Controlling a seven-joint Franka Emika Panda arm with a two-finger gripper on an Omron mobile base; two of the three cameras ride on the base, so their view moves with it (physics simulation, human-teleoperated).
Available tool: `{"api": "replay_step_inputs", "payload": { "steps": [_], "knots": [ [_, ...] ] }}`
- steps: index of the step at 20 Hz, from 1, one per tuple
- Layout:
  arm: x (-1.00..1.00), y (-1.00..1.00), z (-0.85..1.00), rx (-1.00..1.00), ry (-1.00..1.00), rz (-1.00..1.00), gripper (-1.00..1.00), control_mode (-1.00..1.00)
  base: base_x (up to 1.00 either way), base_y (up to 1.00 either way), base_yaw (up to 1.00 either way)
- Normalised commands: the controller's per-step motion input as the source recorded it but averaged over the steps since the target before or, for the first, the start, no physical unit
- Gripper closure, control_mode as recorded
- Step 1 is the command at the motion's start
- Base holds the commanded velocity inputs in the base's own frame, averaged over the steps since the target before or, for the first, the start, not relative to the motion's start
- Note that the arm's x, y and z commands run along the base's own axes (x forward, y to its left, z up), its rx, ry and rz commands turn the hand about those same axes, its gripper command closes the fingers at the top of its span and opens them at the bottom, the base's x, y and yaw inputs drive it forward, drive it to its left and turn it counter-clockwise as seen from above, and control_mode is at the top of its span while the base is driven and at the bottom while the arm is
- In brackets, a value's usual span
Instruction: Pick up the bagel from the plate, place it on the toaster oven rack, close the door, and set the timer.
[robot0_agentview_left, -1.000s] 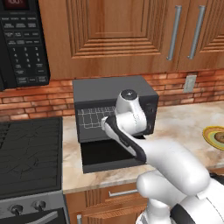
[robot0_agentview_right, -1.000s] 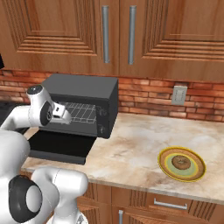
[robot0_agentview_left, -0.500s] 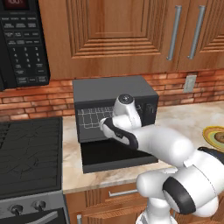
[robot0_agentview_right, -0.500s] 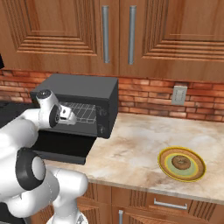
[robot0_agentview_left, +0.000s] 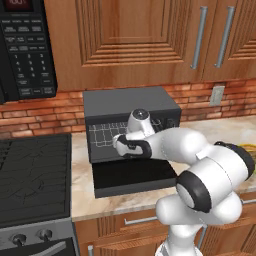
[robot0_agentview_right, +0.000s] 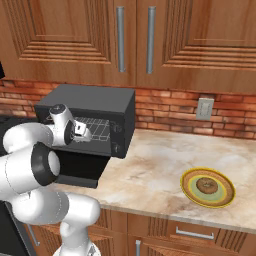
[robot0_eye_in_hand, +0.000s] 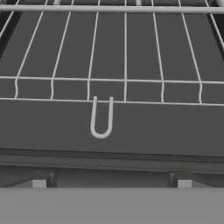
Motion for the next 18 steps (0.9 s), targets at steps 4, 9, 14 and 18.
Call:
{"api": "replay_step_inputs", "payload": {
  "steps": [4, 9, 14, 18],
  "knots": [
    [0.19, 0.01, -0.29, 0.00, 0.00, 0.00, -1.00, -1.00, 0.00, 0.00, 0.00],
    [0.25, 0.04, -0.24, 0.00, 0.00, 0.00, -1.00, -1.00, 0.00, 0.00, 0.00],
    [0.34, 0.10, -0.19, 0.00, 0.00, 0.00, -1.00, -1.00, 0.00, 0.00, 0.00],
    [0.35, 0.13, -0.15, 0.00, 0.00, 0.00, -1.00, -1.00, 0.00, 0.00, 0.00]
  ]
}}
